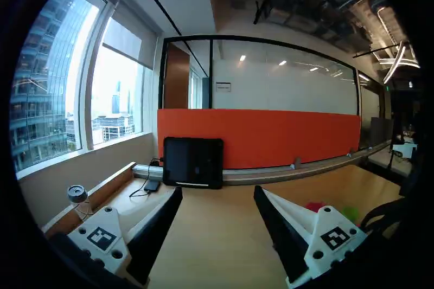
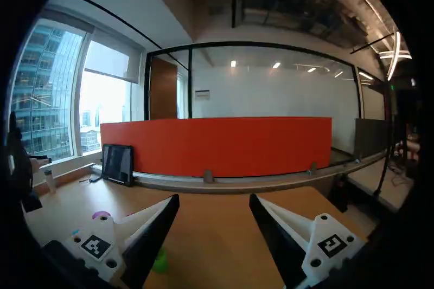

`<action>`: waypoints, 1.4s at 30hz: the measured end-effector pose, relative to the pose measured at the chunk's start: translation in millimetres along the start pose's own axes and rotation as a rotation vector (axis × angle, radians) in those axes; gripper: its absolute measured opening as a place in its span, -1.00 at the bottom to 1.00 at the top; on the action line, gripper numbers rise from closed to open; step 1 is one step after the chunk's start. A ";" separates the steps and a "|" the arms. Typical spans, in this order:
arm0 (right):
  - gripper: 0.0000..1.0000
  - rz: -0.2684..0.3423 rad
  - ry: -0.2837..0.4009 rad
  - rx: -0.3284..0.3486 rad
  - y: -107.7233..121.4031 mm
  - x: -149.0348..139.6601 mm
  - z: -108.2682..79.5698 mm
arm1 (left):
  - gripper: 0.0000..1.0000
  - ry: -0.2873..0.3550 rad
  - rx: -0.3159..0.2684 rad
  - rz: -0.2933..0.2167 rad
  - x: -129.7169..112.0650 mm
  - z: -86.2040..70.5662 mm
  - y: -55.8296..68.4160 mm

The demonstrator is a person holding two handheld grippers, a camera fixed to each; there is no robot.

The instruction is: Pour water

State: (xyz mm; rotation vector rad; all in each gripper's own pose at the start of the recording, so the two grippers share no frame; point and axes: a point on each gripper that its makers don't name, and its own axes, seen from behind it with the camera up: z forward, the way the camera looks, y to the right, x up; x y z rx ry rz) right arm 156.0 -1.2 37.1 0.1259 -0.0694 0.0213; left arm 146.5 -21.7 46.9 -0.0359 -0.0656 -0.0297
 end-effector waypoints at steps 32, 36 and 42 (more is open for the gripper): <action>0.99 -0.053 0.011 0.390 -71.9 64.7 -16.0 | 0.96 0.033 -0.364 0.033 75.1 -2.2 78.7; 0.99 -0.042 0.013 0.420 -76.9 68.1 -16.8 | 0.96 0.030 -0.416 0.041 76.1 -7.5 91.9; 1.00 -0.072 -0.003 0.457 -82.7 61.2 -19.4 | 0.96 0.026 -0.473 0.057 74.3 -14.2 104.3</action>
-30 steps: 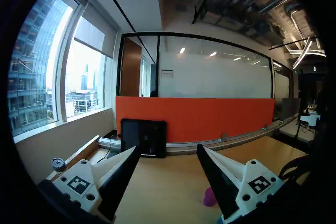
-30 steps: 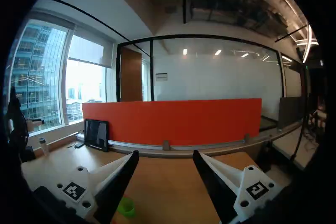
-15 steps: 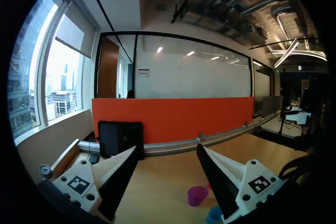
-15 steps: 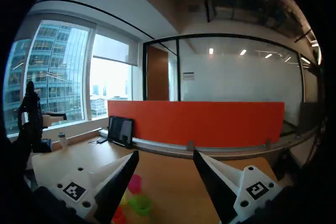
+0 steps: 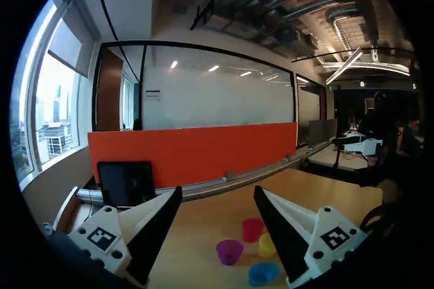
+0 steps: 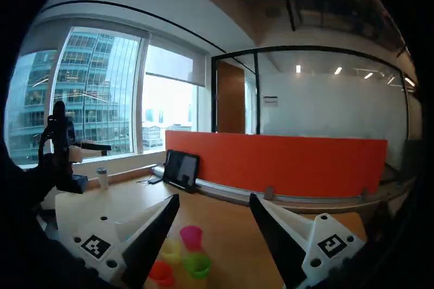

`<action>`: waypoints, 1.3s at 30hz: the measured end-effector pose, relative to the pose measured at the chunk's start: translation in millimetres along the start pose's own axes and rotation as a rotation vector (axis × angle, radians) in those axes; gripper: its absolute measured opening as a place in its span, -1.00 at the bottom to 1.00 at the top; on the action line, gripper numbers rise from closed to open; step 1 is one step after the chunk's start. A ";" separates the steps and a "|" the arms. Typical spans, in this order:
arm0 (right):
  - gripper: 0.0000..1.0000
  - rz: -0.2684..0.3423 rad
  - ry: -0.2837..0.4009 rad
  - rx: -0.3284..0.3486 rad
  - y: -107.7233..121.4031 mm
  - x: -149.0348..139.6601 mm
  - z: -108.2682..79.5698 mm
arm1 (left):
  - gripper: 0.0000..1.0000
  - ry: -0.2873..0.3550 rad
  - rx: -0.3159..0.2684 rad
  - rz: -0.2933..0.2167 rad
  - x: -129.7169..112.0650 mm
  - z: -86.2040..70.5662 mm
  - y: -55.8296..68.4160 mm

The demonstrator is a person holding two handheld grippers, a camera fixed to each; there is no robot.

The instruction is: Pour water

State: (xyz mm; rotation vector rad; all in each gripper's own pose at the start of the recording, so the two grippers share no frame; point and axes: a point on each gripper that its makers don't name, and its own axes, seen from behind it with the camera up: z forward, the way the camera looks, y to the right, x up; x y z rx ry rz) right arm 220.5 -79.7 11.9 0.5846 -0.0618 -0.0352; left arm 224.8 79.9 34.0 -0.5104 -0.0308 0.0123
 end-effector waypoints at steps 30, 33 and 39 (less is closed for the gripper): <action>1.00 -0.068 -0.215 0.132 -19.2 -77.1 5.8 | 0.96 -0.222 -0.151 0.061 -111.0 7.9 26.9; 1.00 -0.069 -0.228 0.138 -19.8 -83.6 7.5 | 0.96 -0.239 -0.162 0.061 -122.1 8.4 29.0; 1.00 -0.069 -0.260 0.154 -20.7 -99.3 9.5 | 0.96 -0.273 -0.197 0.063 -141.6 8.9 38.2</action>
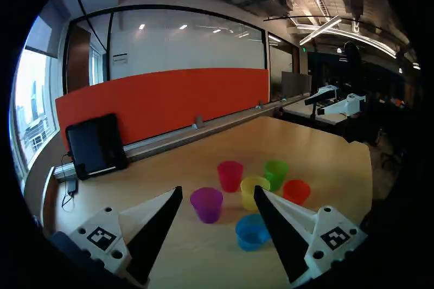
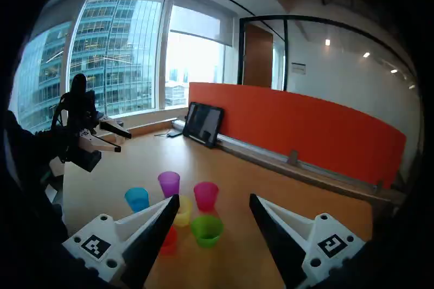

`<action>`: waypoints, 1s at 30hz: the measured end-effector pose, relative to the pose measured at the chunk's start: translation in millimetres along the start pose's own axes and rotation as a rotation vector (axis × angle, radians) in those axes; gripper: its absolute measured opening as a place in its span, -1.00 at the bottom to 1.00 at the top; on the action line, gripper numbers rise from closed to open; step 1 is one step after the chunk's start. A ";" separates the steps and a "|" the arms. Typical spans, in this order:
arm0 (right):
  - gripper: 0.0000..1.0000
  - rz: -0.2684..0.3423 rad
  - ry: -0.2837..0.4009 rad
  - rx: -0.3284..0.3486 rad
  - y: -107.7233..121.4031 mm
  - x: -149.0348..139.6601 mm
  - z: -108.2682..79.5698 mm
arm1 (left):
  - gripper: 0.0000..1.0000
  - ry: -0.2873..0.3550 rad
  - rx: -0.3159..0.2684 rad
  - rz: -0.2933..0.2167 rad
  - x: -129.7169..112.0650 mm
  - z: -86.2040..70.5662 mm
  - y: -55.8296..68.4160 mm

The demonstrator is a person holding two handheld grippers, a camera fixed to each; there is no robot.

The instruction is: Pour water

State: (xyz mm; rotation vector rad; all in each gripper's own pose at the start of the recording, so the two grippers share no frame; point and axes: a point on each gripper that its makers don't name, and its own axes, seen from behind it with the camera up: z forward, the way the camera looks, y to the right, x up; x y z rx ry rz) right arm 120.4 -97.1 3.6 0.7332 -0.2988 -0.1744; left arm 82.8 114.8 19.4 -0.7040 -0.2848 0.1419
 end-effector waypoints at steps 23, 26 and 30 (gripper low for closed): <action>1.00 -0.039 -0.103 0.025 6.9 -60.6 23.4 | 0.96 -0.166 -0.125 0.020 -82.5 20.2 43.7; 1.00 -0.042 -0.112 0.027 7.7 -64.9 26.0 | 0.96 -0.190 -0.146 0.018 -94.2 21.4 49.8; 1.00 -0.042 -0.122 0.028 8.6 -69.3 29.5 | 0.96 -0.224 -0.167 0.033 -109.1 22.6 56.6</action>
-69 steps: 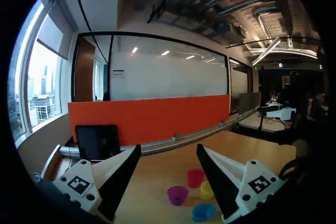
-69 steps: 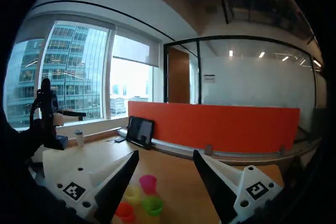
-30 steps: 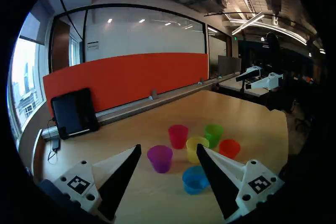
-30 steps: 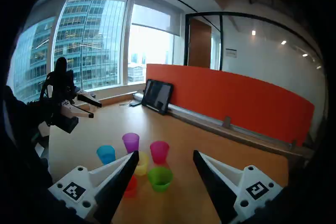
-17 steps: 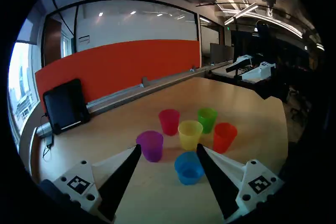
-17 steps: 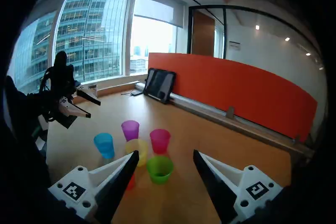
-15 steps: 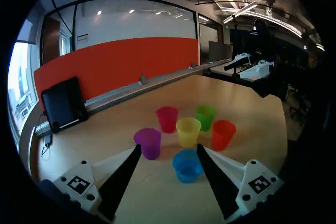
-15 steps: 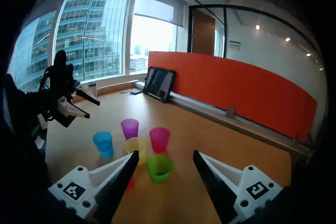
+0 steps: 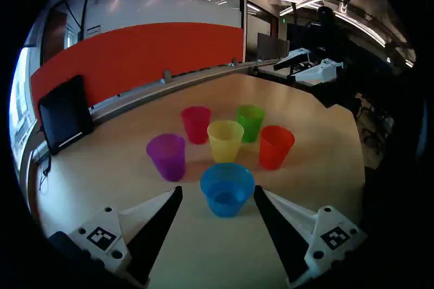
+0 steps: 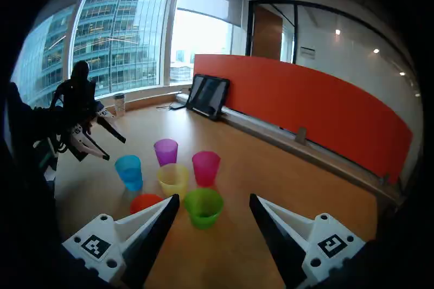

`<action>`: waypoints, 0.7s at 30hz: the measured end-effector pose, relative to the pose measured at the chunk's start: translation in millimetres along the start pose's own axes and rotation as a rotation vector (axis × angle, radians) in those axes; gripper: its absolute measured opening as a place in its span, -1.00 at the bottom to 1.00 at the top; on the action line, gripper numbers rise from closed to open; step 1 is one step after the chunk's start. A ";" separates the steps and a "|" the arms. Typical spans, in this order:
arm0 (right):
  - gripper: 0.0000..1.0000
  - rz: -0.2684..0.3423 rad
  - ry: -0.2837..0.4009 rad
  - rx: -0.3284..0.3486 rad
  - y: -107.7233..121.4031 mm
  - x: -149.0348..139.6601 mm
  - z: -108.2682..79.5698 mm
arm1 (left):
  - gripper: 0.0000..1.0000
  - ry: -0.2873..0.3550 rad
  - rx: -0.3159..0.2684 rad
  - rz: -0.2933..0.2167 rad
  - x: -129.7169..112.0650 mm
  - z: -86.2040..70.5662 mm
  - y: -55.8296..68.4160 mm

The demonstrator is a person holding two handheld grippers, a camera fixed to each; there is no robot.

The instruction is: Pour water

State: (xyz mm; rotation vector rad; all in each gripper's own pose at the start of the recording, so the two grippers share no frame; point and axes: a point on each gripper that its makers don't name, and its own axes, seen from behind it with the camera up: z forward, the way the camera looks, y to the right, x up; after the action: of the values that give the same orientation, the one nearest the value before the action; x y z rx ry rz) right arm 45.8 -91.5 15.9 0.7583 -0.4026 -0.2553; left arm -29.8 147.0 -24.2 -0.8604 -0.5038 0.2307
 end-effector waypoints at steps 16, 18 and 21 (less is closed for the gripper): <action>1.00 -0.013 -0.039 0.017 0.7 -14.6 19.4 | 0.97 -0.083 -0.039 0.019 -27.5 25.7 6.9; 1.00 -0.013 -0.042 0.019 1.1 -15.6 21.7 | 0.96 -0.092 -0.045 0.020 -29.7 30.0 6.8; 1.00 -0.009 -0.047 0.023 1.8 -17.4 25.1 | 0.96 -0.101 -0.055 0.017 -31.3 36.1 7.2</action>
State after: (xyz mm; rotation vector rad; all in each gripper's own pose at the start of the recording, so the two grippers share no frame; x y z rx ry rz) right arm 19.3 -99.2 29.1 0.7782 -0.4470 -0.2780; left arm -75.1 163.4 -20.4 -0.9102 -0.5995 0.2781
